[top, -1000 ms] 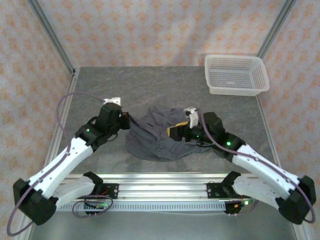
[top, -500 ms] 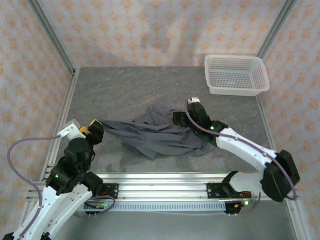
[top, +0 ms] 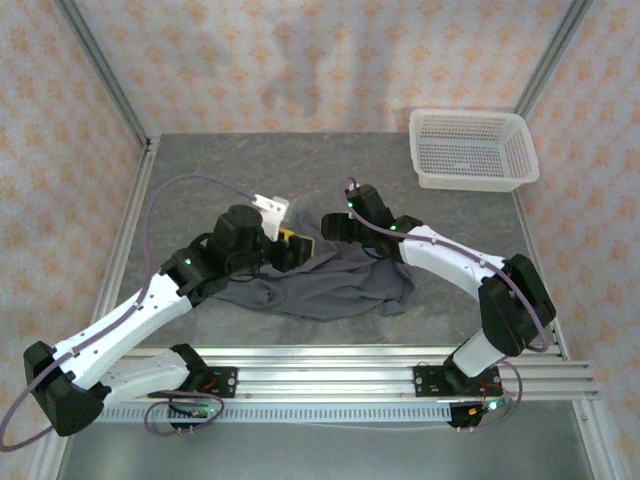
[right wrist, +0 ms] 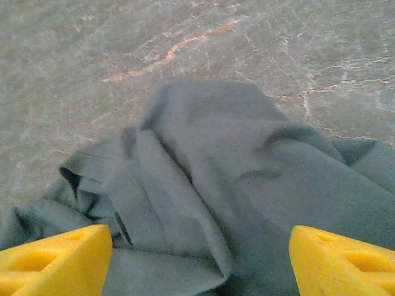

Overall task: Fold the inside-out t-shirt
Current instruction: Turn the T-shirt inside out at the center of the table.

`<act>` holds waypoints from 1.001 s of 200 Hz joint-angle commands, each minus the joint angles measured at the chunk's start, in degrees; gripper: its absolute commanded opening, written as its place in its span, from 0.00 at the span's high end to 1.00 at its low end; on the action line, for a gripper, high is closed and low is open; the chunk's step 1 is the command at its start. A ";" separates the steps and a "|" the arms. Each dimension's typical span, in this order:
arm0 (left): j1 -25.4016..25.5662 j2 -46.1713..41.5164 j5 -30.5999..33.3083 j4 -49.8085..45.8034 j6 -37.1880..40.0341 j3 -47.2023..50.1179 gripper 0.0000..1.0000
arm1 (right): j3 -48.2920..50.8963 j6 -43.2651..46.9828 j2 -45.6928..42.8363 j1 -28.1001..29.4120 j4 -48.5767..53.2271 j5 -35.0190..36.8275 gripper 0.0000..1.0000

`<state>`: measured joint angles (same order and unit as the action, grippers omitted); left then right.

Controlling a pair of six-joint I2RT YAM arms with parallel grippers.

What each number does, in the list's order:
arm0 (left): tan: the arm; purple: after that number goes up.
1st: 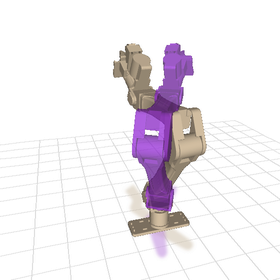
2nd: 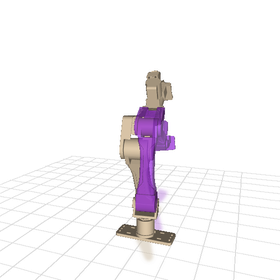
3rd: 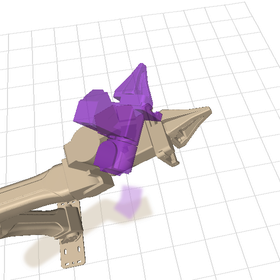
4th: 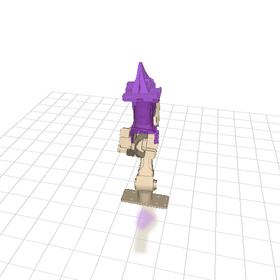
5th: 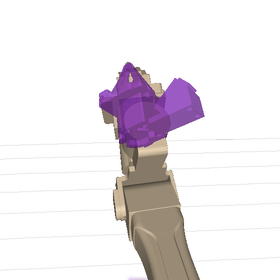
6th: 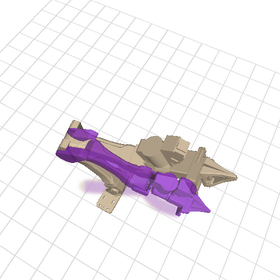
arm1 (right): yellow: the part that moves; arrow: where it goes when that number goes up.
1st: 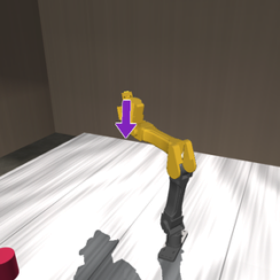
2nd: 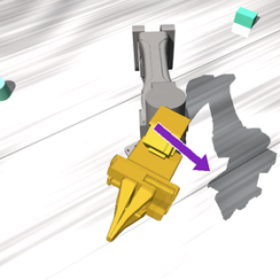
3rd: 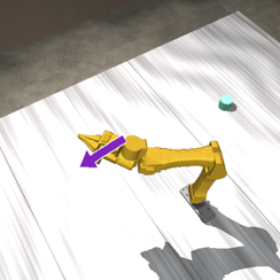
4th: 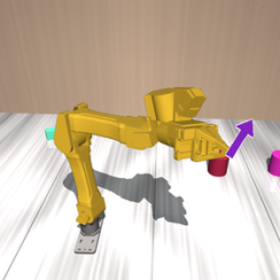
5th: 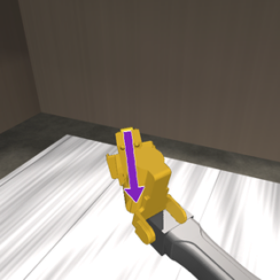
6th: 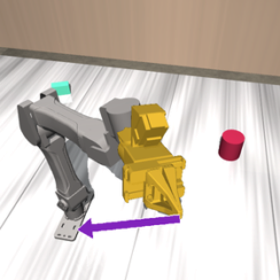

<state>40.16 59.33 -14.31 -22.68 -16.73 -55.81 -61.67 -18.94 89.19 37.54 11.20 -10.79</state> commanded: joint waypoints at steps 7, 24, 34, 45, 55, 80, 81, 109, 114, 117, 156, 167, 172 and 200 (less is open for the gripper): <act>-0.53 -5.27 15.34 -3.57 -2.70 -0.79 0.36 | -2.52 -0.47 1.68 -1.17 -4.85 -1.57 0.23; -3.79 -6.72 22.23 -4.67 -9.17 -0.44 0.33 | -10.88 2.02 9.79 -0.87 1.12 -2.14 0.23; -7.47 -6.79 22.03 -5.13 -12.21 0.30 0.33 | -14.98 2.39 14.74 -0.38 3.29 -0.58 0.22; -12.28 -5.48 19.52 -5.88 -14.82 0.84 0.34 | -17.85 1.81 19.60 -0.41 3.41 0.57 0.22; -16.35 -2.61 16.04 -7.35 -16.23 0.46 0.34 | -20.75 1.92 23.78 -0.32 4.50 1.54 0.22; -20.89 7.41 9.41 -11.20 -17.74 -1.39 0.36 | -28.30 5.18 31.73 -0.36 9.16 1.81 0.41; -20.90 7.75 9.22 -11.09 -17.78 -1.31 0.36 | -28.58 5.34 31.87 -0.41 9.39 1.55 0.43; -21.09 15.40 4.04 -4.95 -20.19 0.65 0.36 | -28.24 6.52 27.77 -0.95 6.80 -4.87 1.00; -21.09 16.57 3.46 -3.93 -20.48 0.74 0.36 | -27.56 6.51 26.10 -1.05 5.77 -6.17 1.00; -21.09 17.24 3.07 -3.36 -20.65 0.79 0.36 | -27.33 6.48 25.12 -1.13 5.41 -6.90 1.00; -21.09 19.80 0.37 0.58 -21.27 0.40 0.35 | -25.13 4.94 13.70 -1.50 2.48 -11.36 1.00; -21.10 18.64 -0.06 1.20 -20.76 0.44 0.35 | -24.97 4.87 11.28 -1.59 1.46 -12.27 1.00; -21.09 17.92 -0.11 1.43 -20.65 0.52 0.35 | -24.99 4.81 10.15 -1.59 1.18 -12.80 1.00; -21.09 11.00 -0.69 3.83 -21.05 2.46 0.35 | -24.66 3.61 5.59 -1.59 -1.44 -14.28 1.00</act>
<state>19.35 77.45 -13.54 -23.20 -36.71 -54.78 -87.00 -14.15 98.28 36.32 14.09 -22.37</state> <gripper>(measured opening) 0.652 0.046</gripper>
